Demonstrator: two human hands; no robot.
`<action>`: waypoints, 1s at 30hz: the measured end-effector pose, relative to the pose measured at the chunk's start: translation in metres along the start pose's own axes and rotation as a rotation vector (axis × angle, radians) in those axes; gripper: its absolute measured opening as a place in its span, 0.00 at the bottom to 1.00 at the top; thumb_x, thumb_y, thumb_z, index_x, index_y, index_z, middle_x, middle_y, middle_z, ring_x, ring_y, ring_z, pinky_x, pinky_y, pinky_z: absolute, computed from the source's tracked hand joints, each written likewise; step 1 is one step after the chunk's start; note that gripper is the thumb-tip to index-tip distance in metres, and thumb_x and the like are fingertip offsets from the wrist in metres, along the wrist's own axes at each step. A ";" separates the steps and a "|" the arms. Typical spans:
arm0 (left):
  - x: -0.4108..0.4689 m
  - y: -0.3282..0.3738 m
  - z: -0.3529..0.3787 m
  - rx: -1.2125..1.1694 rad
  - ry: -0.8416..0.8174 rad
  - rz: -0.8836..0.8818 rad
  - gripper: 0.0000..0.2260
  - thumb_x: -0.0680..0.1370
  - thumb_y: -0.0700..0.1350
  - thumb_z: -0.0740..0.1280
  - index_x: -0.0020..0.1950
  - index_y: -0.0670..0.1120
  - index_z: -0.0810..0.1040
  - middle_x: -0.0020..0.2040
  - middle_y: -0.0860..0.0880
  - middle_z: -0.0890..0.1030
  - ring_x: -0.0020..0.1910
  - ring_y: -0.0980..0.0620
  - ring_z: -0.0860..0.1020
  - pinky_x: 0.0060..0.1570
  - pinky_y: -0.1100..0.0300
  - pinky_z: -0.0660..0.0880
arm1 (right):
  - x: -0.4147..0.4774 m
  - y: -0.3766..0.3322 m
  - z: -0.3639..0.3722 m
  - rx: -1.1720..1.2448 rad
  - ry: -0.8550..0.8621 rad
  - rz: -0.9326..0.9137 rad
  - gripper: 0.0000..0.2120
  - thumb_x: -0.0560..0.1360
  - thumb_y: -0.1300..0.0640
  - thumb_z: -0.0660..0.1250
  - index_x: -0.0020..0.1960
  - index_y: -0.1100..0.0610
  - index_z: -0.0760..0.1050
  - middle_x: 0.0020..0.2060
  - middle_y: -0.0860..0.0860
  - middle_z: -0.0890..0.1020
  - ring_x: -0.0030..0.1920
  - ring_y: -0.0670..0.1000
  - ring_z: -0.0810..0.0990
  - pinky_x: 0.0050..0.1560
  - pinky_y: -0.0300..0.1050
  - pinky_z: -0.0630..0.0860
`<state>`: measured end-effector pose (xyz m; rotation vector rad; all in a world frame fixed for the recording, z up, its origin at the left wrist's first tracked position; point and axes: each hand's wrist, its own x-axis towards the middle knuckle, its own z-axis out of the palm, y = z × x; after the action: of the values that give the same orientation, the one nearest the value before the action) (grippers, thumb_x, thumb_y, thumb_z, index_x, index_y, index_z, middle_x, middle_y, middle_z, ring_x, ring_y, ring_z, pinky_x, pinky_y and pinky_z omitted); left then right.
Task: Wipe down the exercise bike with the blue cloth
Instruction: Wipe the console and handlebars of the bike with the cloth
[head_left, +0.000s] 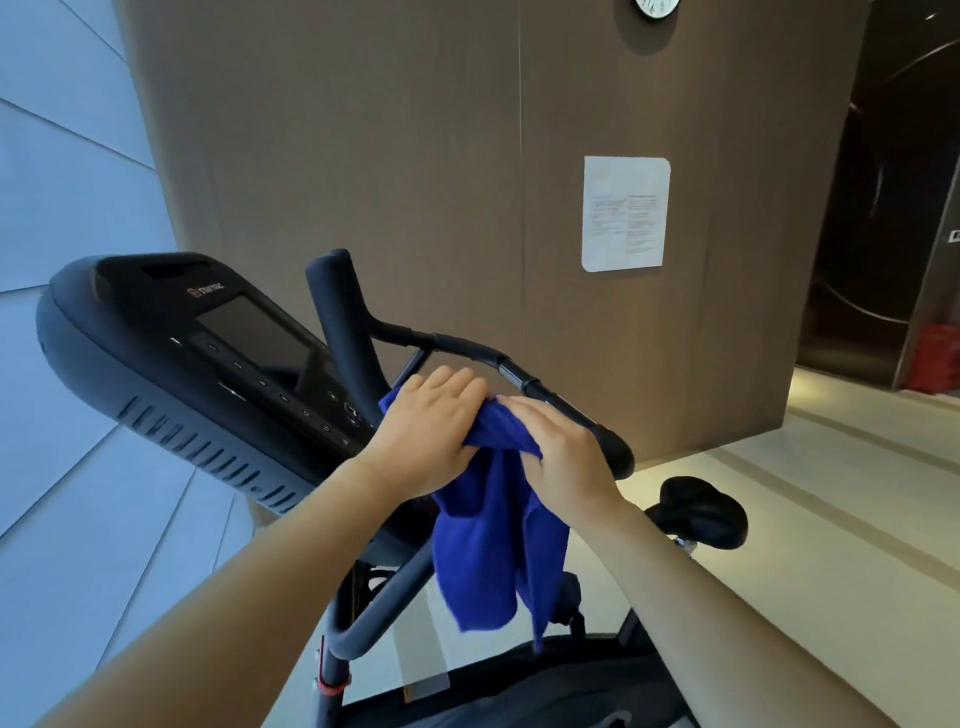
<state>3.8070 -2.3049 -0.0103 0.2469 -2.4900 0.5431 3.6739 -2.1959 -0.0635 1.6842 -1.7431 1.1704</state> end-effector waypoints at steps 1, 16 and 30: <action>0.005 0.009 -0.002 0.014 0.032 -0.028 0.14 0.70 0.48 0.64 0.54 0.47 0.72 0.49 0.50 0.75 0.48 0.48 0.72 0.45 0.57 0.64 | 0.002 0.005 -0.008 0.005 0.031 -0.025 0.23 0.72 0.69 0.67 0.66 0.60 0.70 0.61 0.55 0.77 0.62 0.52 0.75 0.63 0.42 0.70; 0.041 0.109 0.043 0.077 -0.405 -0.361 0.32 0.78 0.63 0.49 0.76 0.48 0.47 0.76 0.51 0.54 0.75 0.49 0.47 0.73 0.53 0.48 | -0.023 0.094 -0.043 0.169 -0.363 0.047 0.25 0.77 0.63 0.57 0.73 0.51 0.59 0.73 0.47 0.62 0.70 0.49 0.62 0.65 0.38 0.59; 0.056 0.155 0.058 0.167 -0.392 -0.643 0.27 0.80 0.55 0.50 0.76 0.47 0.47 0.76 0.50 0.54 0.75 0.46 0.51 0.72 0.52 0.49 | -0.021 0.124 -0.052 0.380 -0.371 -0.039 0.26 0.74 0.70 0.59 0.70 0.54 0.67 0.69 0.51 0.70 0.67 0.51 0.68 0.66 0.42 0.65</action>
<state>3.6870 -2.1936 -0.0727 1.2683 -2.5165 0.4513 3.5462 -2.1550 -0.0845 2.2726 -1.7634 1.2977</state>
